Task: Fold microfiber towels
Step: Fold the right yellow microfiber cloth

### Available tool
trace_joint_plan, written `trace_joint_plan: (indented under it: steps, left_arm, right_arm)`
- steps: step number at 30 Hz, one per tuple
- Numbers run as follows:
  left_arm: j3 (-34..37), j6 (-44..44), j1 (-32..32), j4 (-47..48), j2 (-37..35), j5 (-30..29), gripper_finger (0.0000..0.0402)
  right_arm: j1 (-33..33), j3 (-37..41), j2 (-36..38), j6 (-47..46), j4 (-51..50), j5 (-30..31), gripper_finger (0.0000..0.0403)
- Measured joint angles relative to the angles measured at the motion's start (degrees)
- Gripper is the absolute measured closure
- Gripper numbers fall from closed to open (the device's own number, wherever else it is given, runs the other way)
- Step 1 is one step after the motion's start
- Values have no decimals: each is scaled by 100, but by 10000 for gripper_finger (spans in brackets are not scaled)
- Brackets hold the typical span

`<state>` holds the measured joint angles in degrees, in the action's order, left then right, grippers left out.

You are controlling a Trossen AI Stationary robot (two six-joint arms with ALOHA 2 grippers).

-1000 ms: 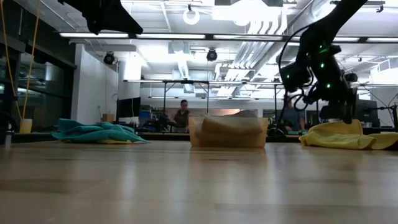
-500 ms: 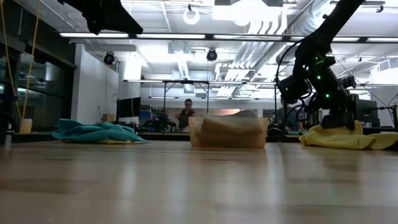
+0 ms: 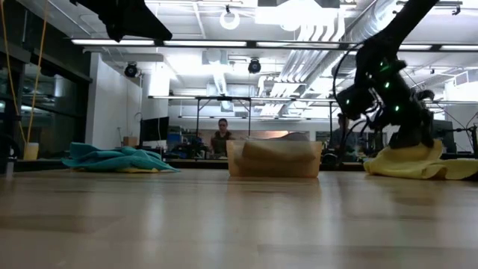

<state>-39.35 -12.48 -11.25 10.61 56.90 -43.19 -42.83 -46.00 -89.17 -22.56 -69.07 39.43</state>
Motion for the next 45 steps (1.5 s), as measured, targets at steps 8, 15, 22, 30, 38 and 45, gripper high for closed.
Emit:
trace_joint_plan:
  steps: [8,15,22,30,38,45]
  left_arm:
    - [0,67,0,-9,-1,-82,401]
    - [2,-84,0,-13,-2,-67,401]
    - [1,-84,0,-11,0,228,401]
    - [2,-85,4,-13,0,490,401]
    - [2,67,-48,-746,933,1358,400]
    - [-30,506,-37,-2086,2477,1634,400]
  right_arm:
    - [1911,-196,1844,-1008,-687,-612,402]
    - [4130,-1171,2944,-1477,203,-1117,402]
    - [6097,-1904,2603,-1006,1266,-1908,403]
    - [7403,-1951,1214,-1612,1385,-2490,403]
    - [7695,-1878,-517,-987,2992,-2546,403]
    - [7692,-1880,-1891,169,5193,-3710,403]
